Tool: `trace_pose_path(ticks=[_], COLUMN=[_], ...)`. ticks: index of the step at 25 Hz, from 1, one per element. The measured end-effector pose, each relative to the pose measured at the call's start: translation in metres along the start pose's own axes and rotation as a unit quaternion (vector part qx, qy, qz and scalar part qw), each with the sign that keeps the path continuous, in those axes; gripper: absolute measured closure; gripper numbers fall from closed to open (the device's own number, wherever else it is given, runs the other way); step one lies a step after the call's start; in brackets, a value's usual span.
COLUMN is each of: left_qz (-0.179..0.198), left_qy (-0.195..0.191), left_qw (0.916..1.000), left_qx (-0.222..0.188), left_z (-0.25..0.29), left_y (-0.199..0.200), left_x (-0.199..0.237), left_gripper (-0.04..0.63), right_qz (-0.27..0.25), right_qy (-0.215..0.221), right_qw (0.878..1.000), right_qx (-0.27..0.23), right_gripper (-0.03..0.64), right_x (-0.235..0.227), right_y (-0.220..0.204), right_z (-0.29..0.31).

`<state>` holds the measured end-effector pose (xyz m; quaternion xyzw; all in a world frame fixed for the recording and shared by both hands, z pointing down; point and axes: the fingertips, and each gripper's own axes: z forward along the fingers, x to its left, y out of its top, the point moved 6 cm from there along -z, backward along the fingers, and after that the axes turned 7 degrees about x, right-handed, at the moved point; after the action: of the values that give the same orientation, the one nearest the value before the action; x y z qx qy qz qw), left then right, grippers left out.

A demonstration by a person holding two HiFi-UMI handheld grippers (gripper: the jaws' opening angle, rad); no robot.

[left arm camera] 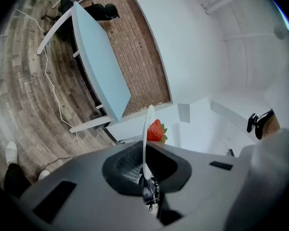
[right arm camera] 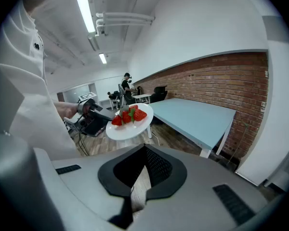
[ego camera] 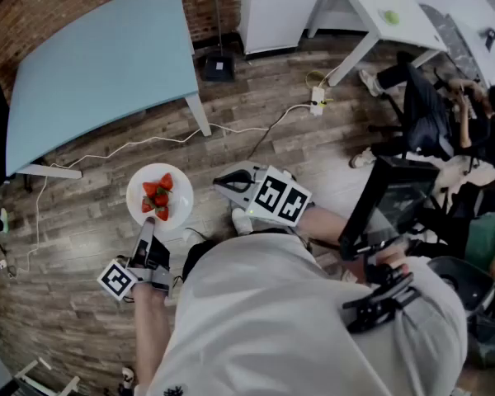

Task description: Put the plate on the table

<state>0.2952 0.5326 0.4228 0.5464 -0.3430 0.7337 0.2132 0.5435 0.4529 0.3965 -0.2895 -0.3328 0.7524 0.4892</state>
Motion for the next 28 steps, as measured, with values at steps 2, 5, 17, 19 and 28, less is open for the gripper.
trace_pose_path(ticks=[2,5,17,19,28], left_qz=[0.002,0.006,0.037,0.046,-0.006], left_qy=[0.005,0.008,0.021,0.004,0.043], left_qw=[1.0000,0.9999,0.9990,0.9989,0.9985], left_qx=[-0.002,-0.006,-0.013,-0.011,-0.033], left_z=[-0.002,-0.004,-0.005,0.002,0.001], left_y=[0.000,0.000,0.000,-0.001,0.036], left_x=[-0.002,-0.005,-0.013,-0.015,0.008], left_gripper=[0.588,0.588,0.588,0.588,0.588], right_qz=[-0.005,-0.014,-0.040,-0.042,-0.054], right_qy=[0.004,0.009,0.044,0.041,0.041], right_qw=[1.000,1.000,0.998,0.998,0.998], right_qx=[0.005,0.008,-0.014,-0.016,-0.017], right_gripper=[0.609,0.609,0.583,0.552,0.540], right_x=[0.001,0.003,0.003,0.001,-0.025], right_y=[0.002,0.005,0.009,0.006,0.029], right_z=[0.000,0.000,-0.001,0.000,0.042])
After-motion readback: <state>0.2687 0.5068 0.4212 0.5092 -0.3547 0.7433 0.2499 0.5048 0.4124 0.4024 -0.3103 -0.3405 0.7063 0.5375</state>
